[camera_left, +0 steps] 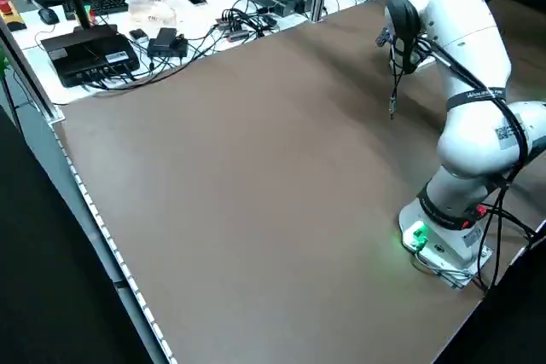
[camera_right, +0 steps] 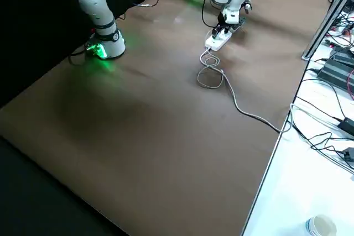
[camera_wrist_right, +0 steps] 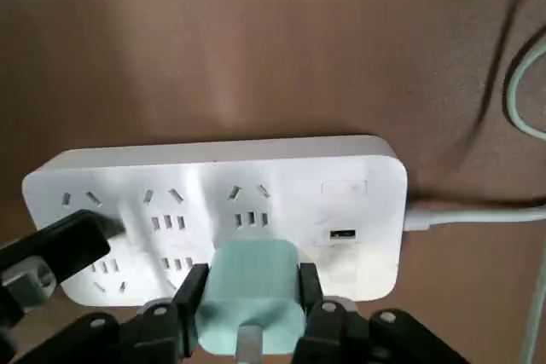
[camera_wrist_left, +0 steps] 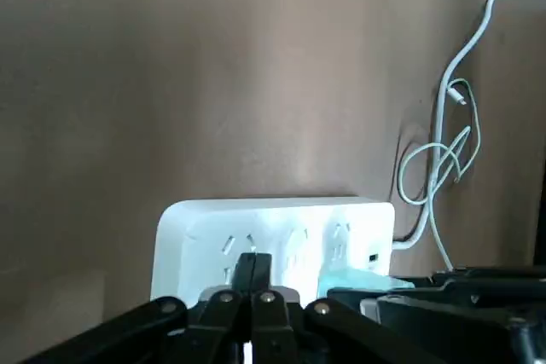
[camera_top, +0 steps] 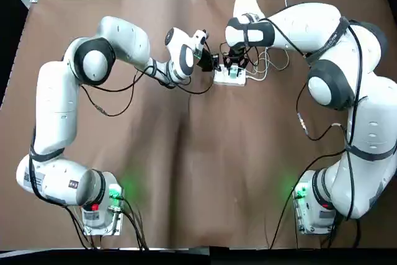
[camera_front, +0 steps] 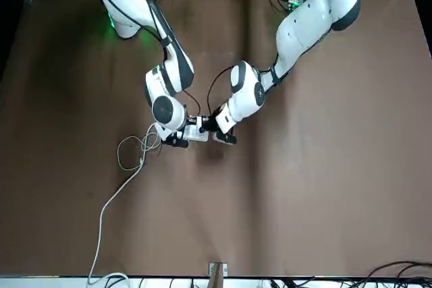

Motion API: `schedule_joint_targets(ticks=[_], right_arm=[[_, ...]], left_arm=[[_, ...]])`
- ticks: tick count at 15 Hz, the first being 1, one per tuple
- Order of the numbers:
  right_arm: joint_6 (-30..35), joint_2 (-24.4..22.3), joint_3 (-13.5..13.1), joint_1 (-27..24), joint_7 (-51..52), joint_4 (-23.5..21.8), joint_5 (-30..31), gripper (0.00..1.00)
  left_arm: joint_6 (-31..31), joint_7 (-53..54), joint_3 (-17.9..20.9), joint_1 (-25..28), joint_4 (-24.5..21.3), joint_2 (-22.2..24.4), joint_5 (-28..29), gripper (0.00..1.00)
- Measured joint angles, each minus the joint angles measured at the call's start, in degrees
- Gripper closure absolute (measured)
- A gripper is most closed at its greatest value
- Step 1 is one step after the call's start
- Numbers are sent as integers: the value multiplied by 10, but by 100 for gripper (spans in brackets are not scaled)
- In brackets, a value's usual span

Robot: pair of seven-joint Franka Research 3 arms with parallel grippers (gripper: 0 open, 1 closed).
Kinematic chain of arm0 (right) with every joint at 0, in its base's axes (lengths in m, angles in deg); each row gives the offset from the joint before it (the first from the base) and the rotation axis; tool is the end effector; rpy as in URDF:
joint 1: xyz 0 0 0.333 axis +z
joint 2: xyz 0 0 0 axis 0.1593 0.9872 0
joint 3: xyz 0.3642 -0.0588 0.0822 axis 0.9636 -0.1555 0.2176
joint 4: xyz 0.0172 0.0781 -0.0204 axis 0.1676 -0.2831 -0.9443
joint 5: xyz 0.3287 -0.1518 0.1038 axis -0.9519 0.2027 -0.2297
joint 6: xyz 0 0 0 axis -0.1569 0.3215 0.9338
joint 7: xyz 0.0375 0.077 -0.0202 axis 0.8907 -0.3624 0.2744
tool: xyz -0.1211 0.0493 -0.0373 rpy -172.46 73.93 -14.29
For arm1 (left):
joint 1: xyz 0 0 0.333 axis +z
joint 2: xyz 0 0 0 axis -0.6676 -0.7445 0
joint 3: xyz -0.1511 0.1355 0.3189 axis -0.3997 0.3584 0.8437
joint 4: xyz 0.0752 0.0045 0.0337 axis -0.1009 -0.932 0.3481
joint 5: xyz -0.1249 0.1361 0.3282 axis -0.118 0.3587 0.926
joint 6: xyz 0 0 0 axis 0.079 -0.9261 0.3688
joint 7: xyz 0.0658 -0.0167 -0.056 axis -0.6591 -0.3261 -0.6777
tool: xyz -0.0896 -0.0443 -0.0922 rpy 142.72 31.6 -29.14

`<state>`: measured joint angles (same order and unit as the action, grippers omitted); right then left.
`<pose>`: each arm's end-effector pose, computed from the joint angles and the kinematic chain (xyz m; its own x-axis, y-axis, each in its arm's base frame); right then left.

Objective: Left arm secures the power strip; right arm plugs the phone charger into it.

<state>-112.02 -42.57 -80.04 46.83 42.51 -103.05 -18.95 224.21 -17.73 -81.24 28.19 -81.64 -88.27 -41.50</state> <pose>0.5394 0.3797 0.2442 0.9506 -0.1386 -0.2779 -0.1482 -0.9889 -0.0138 0.5411 -0.5094 0.1835 0.9973 0.0678 0.0281 0.0283 -0.7088 0.7048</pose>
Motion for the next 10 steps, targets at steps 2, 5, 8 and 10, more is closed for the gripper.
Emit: schedule_joint_targets(ticks=[2, 5, 8, 10], right_arm=[[0, 0, 0, 0, 0, 0, 0, 52], [0, 8, 1, 0, 0, -1, -1, 44], [9, 19, 1, 0, 0, 4, -1, 12], [52, 19, -2, -6, 0, 24, -1, 0]], left_arm=[[0, 0, 0, 0, 0, 0, 0, 99], [0, 0, 0, 0, 0, 0, 0, 99], [0, 0, 0, 0, 0, 0, 0, 99], [0, 0, 0, 0, 0, 0, 0, 99]])
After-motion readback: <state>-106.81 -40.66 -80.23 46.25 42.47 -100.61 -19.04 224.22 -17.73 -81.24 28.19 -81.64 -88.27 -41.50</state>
